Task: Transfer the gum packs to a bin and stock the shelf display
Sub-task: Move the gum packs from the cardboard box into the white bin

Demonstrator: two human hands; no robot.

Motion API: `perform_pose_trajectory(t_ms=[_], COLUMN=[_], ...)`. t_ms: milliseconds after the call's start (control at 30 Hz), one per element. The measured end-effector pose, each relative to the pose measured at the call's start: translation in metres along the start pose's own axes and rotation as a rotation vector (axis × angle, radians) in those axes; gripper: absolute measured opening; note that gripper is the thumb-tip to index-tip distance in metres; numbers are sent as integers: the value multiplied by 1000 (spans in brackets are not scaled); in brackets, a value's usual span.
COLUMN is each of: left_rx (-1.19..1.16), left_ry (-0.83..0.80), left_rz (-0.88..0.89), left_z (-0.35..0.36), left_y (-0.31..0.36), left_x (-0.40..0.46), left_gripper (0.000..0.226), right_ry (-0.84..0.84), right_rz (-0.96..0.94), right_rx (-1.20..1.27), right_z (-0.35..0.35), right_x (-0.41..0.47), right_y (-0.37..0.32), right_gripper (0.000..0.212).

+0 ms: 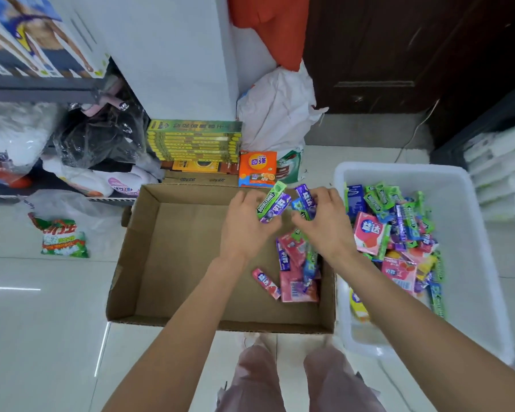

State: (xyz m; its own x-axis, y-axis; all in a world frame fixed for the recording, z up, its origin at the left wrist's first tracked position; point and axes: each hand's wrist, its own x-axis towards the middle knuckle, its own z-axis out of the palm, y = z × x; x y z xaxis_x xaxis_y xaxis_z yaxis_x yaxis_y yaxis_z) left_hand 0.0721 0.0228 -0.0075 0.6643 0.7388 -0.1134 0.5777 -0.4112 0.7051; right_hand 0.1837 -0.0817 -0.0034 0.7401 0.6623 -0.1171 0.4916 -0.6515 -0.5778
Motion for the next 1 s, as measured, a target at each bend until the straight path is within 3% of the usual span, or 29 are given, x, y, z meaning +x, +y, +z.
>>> perform_pose_trajectory(t_ms=[200, 333, 567, 700, 900, 1000], left_rx=[29, 168, 442, 534, 326, 218], left_ry=[-14, -94, -163, -173, 16, 128], left_rz=[51, 55, 38, 52, 80, 4], left_z=[70, 123, 177, 182, 158, 132], left_y=[93, 131, 140, 134, 127, 112], left_x=[1, -6, -36, -48, -59, -62], left_gripper=[45, 51, 48, 42, 34, 29], right_ry=[29, -55, -242, -242, -185, -214], right_rz=[73, 126, 92, 53, -170, -267], right_rx=[-14, -51, -72, -74, -83, -35], right_z=[-72, -103, -111, -107, -101, -93], right_x=[-2, -7, -18, -23, -28, -28], right_y=[77, 131, 188, 195, 173, 147], right_gripper=[48, 57, 56, 54, 52, 50])
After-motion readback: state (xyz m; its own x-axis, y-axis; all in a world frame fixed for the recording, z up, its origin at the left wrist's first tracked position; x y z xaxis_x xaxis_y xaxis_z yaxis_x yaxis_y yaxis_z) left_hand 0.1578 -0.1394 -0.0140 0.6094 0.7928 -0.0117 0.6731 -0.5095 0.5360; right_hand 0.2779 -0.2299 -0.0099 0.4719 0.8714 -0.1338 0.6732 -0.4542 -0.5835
